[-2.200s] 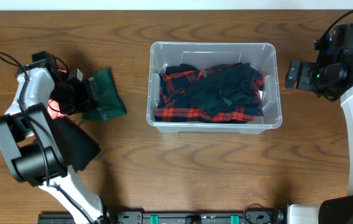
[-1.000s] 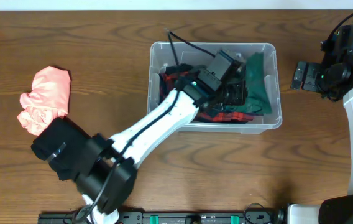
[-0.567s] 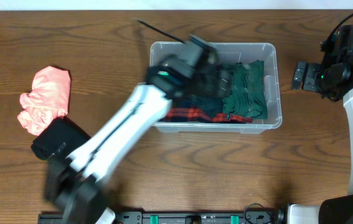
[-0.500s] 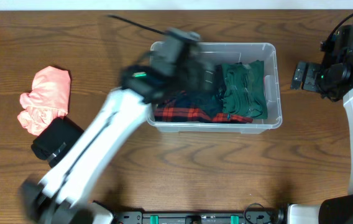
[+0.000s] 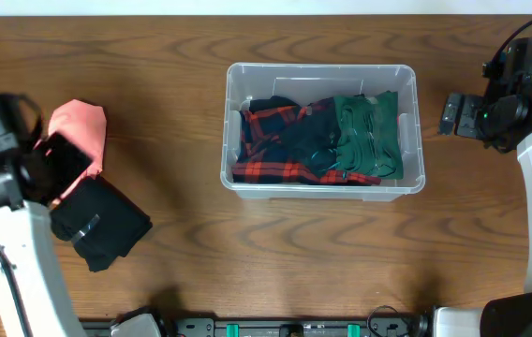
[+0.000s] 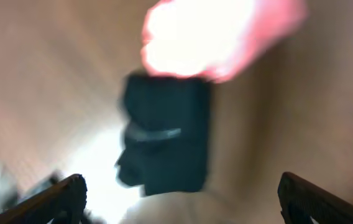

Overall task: Pack container
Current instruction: 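Return the left gripper and grasp the folded black garment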

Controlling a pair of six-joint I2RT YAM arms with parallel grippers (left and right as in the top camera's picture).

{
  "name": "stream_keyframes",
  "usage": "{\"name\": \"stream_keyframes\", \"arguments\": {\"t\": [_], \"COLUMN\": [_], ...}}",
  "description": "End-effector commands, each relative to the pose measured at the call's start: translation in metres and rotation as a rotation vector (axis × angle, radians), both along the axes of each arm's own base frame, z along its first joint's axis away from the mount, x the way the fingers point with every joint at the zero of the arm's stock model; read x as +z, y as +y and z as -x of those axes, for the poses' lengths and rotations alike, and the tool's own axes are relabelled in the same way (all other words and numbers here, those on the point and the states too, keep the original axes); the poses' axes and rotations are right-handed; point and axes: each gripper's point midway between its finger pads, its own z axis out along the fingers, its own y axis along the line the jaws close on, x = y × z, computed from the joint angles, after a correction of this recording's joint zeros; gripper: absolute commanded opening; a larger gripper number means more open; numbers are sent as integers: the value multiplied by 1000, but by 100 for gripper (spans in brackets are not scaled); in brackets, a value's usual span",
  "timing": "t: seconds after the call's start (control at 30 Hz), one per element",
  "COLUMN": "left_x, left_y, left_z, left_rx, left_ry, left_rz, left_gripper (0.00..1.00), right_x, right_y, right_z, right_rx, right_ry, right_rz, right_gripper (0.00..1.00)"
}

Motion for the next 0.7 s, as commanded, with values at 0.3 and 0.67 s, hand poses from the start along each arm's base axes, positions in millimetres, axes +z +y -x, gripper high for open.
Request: {"name": "stream_keyframes", "arguments": {"t": [0.3,0.67], "left_x": [-152,-221], "left_y": [29,25], "left_z": [49,40], "left_rx": [258,194], "left_ry": [92,199], "left_rz": [301,429], "left_gripper": [98,99], "right_x": [0,0], "right_y": [-2,-2], "right_z": [0,0], "right_rx": [-2,-2], "right_ry": [1,1], "right_rz": [1,1], "right_gripper": [99,99]}}
